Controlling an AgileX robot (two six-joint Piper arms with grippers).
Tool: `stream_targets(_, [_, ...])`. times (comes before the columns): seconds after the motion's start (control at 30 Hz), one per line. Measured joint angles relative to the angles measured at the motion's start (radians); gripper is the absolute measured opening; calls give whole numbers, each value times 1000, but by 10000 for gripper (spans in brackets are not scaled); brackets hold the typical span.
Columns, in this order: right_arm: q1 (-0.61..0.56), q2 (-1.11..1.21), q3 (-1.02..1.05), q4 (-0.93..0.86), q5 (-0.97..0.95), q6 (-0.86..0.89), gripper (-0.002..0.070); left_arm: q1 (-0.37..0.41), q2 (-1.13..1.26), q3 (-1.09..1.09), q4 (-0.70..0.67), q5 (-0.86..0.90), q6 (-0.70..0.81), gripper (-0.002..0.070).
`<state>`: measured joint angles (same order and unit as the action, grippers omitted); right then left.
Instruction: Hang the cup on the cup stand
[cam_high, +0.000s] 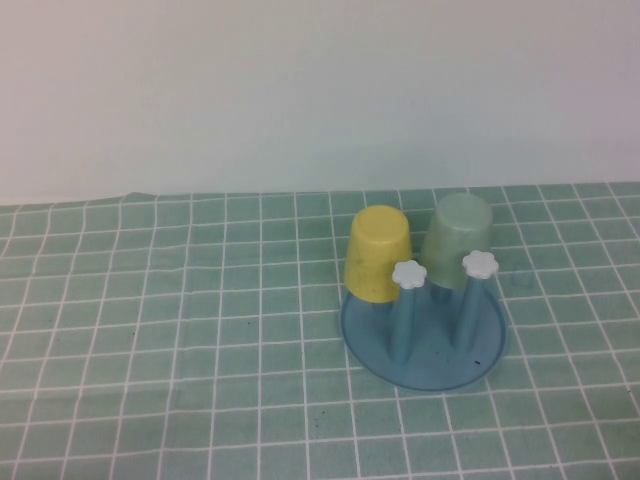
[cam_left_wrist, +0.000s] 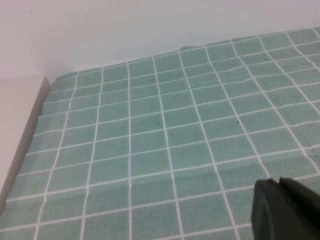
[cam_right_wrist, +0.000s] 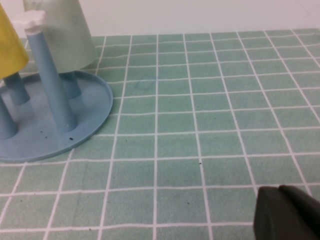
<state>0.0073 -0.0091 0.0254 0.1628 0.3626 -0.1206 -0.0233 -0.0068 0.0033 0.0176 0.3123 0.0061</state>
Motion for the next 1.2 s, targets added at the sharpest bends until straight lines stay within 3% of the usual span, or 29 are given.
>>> stream_targets(1.2, [0,0,0,0,0,0,-1,0,0,-2,0,0,15,-1])
